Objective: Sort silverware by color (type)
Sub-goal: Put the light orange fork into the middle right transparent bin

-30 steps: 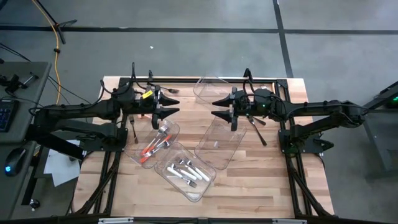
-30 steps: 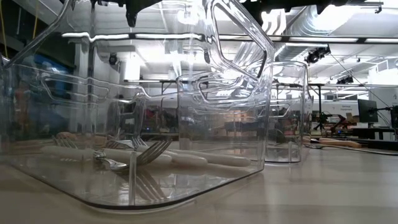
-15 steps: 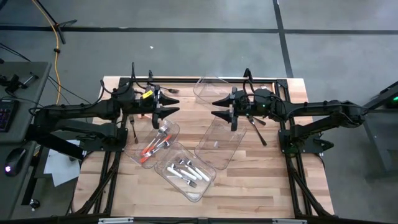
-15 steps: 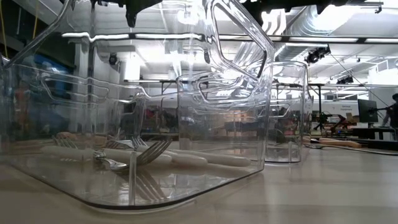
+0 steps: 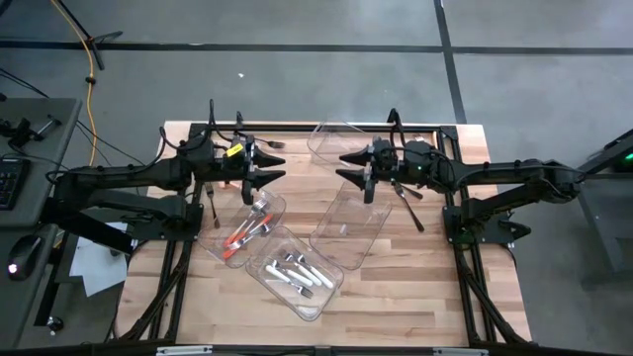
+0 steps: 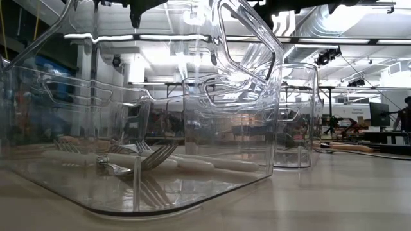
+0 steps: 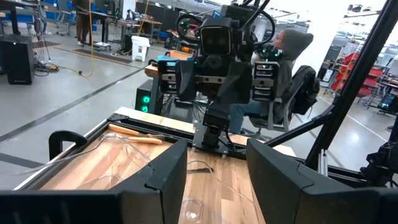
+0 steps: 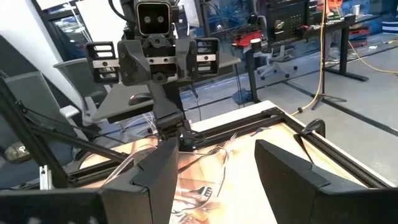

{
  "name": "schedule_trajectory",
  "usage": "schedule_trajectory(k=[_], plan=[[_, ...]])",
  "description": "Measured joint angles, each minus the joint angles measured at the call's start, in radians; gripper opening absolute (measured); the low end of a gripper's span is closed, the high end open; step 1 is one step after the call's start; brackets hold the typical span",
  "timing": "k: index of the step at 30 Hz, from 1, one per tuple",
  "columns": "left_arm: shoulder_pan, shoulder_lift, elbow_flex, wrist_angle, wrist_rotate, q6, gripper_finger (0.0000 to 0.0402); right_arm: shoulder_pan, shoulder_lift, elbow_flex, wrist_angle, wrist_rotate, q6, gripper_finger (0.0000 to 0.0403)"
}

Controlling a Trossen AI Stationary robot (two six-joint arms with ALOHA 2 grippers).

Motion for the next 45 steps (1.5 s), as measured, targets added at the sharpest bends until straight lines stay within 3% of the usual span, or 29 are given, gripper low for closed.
schedule_trajectory(k=[37,43,45], plan=[[0.000,0.000,0.000,0.000,-0.001,-0.002,0.0154,0.000,0.000,0.000,-0.004,0.000,-0.025,0.0197],[0.000,0.000,0.001,-0.010,-0.004,-0.079,0.0154,0.000,0.000,0.000,-0.021,0.000,-0.025,0.0197],[0.000,0.000,0.001,-0.011,-0.050,-0.103,0.0154,0.000,0.000,0.000,-0.033,0.000,-0.026,0.0197]])
